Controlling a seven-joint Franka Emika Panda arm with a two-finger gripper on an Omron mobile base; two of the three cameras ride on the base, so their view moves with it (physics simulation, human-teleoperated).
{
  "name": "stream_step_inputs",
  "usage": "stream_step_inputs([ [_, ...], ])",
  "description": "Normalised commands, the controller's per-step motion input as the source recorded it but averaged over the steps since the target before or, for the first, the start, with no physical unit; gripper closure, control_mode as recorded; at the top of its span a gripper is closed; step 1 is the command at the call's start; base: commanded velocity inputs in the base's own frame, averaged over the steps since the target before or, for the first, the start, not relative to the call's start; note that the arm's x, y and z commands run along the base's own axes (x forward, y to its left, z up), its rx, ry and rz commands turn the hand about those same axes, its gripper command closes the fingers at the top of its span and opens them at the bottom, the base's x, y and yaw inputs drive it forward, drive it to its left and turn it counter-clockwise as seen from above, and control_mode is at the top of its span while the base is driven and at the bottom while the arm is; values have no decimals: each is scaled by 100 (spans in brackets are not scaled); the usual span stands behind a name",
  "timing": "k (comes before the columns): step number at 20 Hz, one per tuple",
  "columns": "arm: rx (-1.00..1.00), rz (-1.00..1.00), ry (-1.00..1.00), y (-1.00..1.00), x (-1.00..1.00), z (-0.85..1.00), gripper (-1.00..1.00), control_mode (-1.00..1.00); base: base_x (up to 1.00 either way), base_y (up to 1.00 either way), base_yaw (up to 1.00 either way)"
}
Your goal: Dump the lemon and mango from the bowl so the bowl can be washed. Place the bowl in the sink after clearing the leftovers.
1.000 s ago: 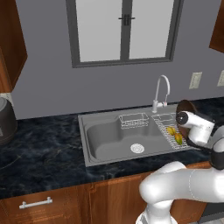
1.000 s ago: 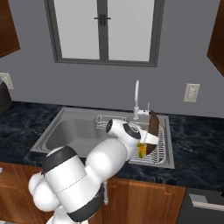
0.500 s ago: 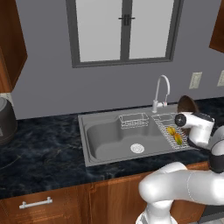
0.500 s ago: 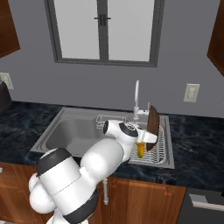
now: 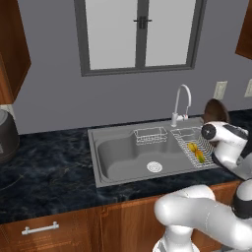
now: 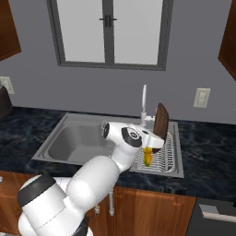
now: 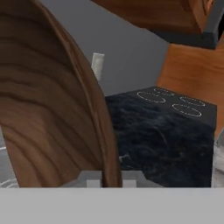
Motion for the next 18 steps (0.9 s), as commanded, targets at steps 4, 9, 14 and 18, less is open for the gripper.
stream_step_inputs([
  [4,23,6,2,2,-52,34,100,-100,0,0,0],
  [9,20,11,1,25,-13,51,100,-100,0,0,0],
  [14,30,20,2,38,-3,53,100,-100,0,0,0],
  [18,44,23,16,39,-17,14,100,-100,0,0,0],
])
